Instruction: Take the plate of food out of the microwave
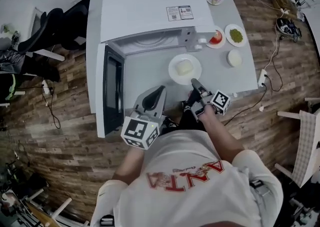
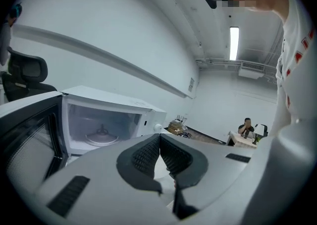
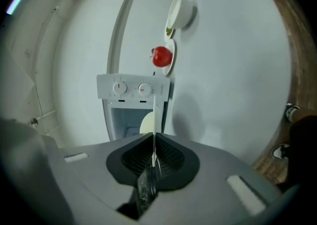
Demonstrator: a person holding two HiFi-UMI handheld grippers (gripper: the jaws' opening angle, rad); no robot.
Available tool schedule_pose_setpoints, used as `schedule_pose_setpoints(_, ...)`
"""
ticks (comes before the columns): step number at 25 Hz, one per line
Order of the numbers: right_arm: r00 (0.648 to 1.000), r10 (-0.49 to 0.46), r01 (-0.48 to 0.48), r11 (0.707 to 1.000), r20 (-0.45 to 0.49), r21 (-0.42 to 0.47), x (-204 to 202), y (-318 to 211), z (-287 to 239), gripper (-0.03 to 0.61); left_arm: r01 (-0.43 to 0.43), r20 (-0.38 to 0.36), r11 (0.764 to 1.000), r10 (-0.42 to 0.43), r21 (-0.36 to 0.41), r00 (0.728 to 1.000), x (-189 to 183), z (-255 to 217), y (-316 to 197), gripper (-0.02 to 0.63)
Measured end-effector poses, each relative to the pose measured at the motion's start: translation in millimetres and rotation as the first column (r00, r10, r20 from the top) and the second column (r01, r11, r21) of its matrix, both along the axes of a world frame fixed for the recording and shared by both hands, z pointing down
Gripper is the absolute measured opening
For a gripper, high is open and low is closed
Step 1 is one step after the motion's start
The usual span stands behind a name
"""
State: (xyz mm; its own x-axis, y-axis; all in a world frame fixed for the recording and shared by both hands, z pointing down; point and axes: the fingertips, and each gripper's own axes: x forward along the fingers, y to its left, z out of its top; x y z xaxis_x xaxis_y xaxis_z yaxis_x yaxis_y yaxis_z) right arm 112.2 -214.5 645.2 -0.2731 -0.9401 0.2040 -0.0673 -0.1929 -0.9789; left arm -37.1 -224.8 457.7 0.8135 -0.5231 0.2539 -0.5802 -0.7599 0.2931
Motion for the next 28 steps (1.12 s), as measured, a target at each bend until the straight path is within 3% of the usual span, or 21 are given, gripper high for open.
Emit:
schedule_pose_setpoints(8, 0.982, 0.188, -0.189, 0.981, -0.033, -0.049, 68.1, 44.4, 23.3, 0.019, -0.093, 0.019, 0.996, 0.093, 0.018, 0.996, 27.2, -1.8, -1.7, 0.011)
schedule_pose_setpoints(15, 0.962, 0.271, -0.274, 0.959, -0.040, -0.080, 110.6, 53.0, 41.1, 0.018, -0.122, 0.050, 0.993, 0.122, -0.004, 0.991, 34.2, 3.0, 7.7, 0.011)
schedule_pose_setpoints(28, 0.967, 0.238, -0.251, 0.955, -0.094, -0.159, 127.8, 30.4, 49.6, 0.018, -0.087, 0.056, 0.996, 0.089, -0.024, 0.995, 28.9, 9.1, 6.4, 0.011)
